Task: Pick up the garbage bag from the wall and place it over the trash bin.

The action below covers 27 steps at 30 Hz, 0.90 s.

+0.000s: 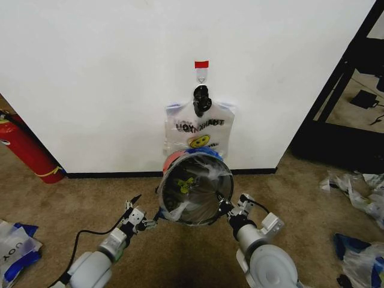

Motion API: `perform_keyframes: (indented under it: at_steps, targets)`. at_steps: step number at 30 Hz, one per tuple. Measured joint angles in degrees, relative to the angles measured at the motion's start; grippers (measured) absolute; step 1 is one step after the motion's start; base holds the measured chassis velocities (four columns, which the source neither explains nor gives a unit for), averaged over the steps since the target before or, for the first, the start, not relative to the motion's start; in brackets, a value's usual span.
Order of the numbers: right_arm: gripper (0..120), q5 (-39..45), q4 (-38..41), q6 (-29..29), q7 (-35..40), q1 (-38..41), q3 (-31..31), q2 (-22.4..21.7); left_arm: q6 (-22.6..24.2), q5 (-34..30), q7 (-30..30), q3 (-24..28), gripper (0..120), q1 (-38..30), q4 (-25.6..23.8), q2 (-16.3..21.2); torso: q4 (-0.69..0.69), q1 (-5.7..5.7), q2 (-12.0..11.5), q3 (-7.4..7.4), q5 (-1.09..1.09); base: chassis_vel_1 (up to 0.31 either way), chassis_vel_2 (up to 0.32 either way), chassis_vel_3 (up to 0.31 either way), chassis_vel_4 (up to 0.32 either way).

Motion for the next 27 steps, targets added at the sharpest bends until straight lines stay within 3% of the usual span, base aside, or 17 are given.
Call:
perform_keyframes:
  at_steps: [3, 8, 12, 16, 18, 19, 22, 27]
  targets:
    - [0, 0.0, -1.6, 0.2, -0.5, 0.8, 0.1, 0.4, -3.6, 2.1, 11.6, -3.6, 100, 0.8, -0.3, 0.4, -0.01, 0.0, 0.0, 0.0, 0.0, 0.0, 0.0, 0.0, 0.0]
    - [0, -0.6, -3.0, 0.5, -1.2, 1.2, 0.1, 0.7, -7.5, 6.1, 20.3, -8.4, 100, 1.2, -0.4, 0.3, 0.0, 0.0, 0.0, 0.0, 0.0, 0.0, 0.0, 0.0, 0.0]
    - [0, -1.6, -3.4, 0.9, -2.0, 0.7, 0.0, 0.7, -7.4, 6.2, 13.3, -11.2, 100, 3.0, -3.1, -0.5, -0.03, 0.0, 0.0, 0.0, -0.01, 0.0, 0.0, 0.0, 0.0]
    - [0, -3.1, -3.5, 1.8, -1.6, 0.3, -0.7, 1.1, 3.7, -0.5, -9.5, -8.8, 100, 8.4, -15.0, -2.8, 0.0, 0.0, 0.0, 0.0, 0.0, 0.0, 0.0, 0.0, 0.0]
    - [0, -3.7, -3.9, 1.8, -0.8, 0.6, -1.5, 1.6, 11.5, -9.5, -20.2, -5.5, 97, 10.8, -24.7, -4.5, -0.01, 0.0, 0.0, -0.01, 0.03, 0.0, 0.0, 0.0, 0.0]
    - [0, -3.7, -3.9, 1.8, -0.8, 0.6, -1.5, 1.6, 11.5, -9.5, -20.2, -5.5, 97, 10.8, -24.7, -4.5, -0.01, 0.0, 0.0, -0.01, 0.03, 0.0, 0.0, 0.0, 0.0]
    - [0, -4.4, -5.4, 1.4, -0.2, 1.8, -2.7, 2.3, 16.5, -17.3, -25.4, -1.5, 87, 12.6, -31.7, -6.3, -0.01, 0.0, 0.0, -0.01, -0.02, 0.0, 0.0, 0.0, 0.0]
    - [0, -5.1, -8.0, 0.7, 0.0, 3.8, -4.4, 3.3, 17.5, -21.2, -23.6, 1.1, 69, 13.2, -33.1, -5.8, 0.0, 0.0, 0.0, -0.01, 0.0, 0.0, 0.0, 0.0, 0.0]
